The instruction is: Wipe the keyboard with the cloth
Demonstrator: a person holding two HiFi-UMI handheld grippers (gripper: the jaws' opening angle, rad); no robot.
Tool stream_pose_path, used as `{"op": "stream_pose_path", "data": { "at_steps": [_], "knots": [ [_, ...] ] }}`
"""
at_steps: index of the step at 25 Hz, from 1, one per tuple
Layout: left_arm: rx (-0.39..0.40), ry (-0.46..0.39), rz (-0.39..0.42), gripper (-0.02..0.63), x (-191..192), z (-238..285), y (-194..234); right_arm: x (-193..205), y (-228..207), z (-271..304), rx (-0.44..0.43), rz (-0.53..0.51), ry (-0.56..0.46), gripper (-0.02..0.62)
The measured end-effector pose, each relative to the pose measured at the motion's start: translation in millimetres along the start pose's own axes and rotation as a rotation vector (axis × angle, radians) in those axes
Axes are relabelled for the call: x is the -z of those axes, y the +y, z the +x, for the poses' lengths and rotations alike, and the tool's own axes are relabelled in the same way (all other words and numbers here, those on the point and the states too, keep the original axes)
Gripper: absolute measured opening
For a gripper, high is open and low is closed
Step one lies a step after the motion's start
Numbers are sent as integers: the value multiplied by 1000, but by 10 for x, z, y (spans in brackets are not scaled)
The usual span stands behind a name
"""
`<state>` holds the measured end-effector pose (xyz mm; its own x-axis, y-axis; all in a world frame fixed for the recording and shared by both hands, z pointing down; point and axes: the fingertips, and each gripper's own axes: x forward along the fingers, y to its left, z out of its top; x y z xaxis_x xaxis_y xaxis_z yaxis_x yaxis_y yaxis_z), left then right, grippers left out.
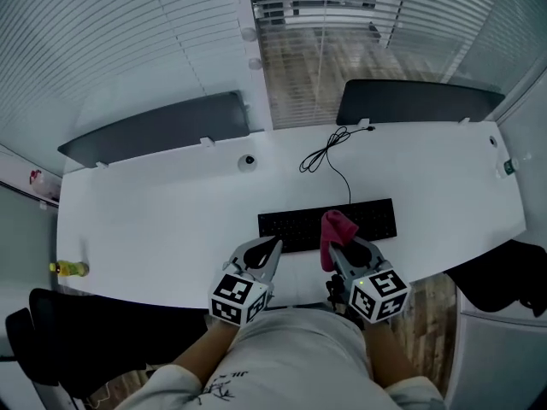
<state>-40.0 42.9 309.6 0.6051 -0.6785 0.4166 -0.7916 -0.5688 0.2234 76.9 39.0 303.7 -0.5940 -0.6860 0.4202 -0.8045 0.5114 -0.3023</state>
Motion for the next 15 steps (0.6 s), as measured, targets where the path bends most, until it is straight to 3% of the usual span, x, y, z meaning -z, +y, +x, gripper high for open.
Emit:
{"op": "stream_pose_path", "data": {
  "at_steps": [10, 15],
  "knots": [
    [-101, -2, 23, 11, -44, -109, 249, -134, 258, 192, -53, -37, -20, 63],
    [-86, -1, 3, 11, 13, -154, 239, -83, 318, 226, -64, -40, -6, 63]
  ]
}}
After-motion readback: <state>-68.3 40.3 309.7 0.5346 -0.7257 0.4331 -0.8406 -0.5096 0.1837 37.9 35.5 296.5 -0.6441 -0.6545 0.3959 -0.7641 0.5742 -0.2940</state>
